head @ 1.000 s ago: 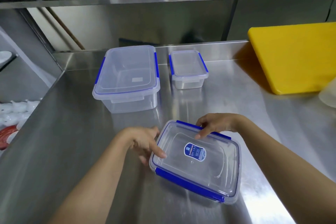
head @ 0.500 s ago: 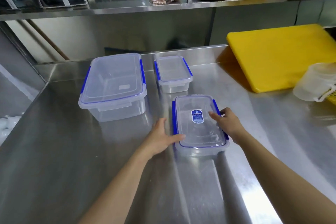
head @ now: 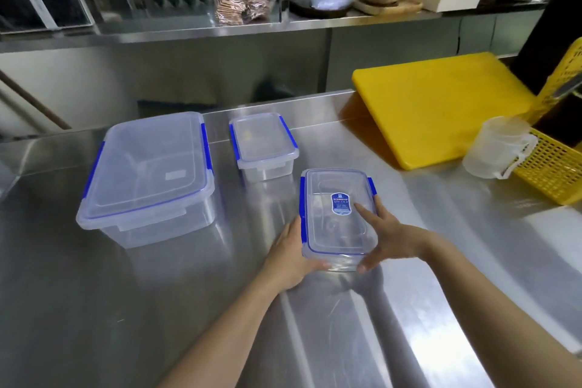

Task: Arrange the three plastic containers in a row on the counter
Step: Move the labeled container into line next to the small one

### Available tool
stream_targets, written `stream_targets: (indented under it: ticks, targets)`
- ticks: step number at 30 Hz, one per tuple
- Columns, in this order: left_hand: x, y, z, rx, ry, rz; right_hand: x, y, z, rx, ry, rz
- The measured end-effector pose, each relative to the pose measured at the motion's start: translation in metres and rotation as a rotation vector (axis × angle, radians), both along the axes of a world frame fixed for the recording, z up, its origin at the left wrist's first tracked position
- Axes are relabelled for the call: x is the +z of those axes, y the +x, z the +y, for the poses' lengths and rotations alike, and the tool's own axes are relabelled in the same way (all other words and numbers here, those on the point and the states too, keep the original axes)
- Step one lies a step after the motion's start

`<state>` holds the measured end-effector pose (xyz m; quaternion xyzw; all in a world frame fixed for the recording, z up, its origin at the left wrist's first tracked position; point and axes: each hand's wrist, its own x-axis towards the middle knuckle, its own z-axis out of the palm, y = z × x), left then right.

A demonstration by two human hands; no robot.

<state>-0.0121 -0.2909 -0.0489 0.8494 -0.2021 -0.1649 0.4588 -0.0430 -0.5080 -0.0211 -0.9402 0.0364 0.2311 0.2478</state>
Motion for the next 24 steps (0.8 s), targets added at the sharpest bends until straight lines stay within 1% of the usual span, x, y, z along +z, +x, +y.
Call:
stream_targets:
  ticks: [2, 4, 7, 10, 12, 14, 17, 24]
  targets:
    - [-0.002, 0.009, -0.01, 0.018, 0.037, -0.031, -0.004, 0.003, -0.011, 0.015, -0.047, -0.052]
    - [-0.004, 0.017, -0.021, 0.055, 0.091, -0.103, -0.007, 0.009, -0.021, -0.031, -0.002, -0.116]
    - [-0.005, 0.033, -0.038, 0.109, 0.159, -0.294, -0.011, 0.021, -0.036, -0.151, 0.053, -0.206]
    - [-0.003, 0.046, -0.055, 0.089, 0.27, -0.51, -0.014, 0.038, -0.047, -0.192, 0.055, -0.27]
    - [-0.002, 0.057, -0.066, 0.102, 0.297, -0.598, -0.017, 0.051, -0.052, -0.218, 0.03, -0.312]
    - [-0.001, 0.07, -0.075, 0.11, 0.325, -0.596, -0.018, 0.067, -0.058, -0.237, 0.027, -0.351]
    - [-0.004, 0.091, -0.087, 0.124, 0.289, -0.543, -0.017, 0.094, -0.069, -0.226, 0.024, -0.38]
    - [-0.015, 0.136, -0.112, 0.033, 0.41, -0.436, -0.013, 0.163, -0.1, -0.204, -0.03, -0.398]
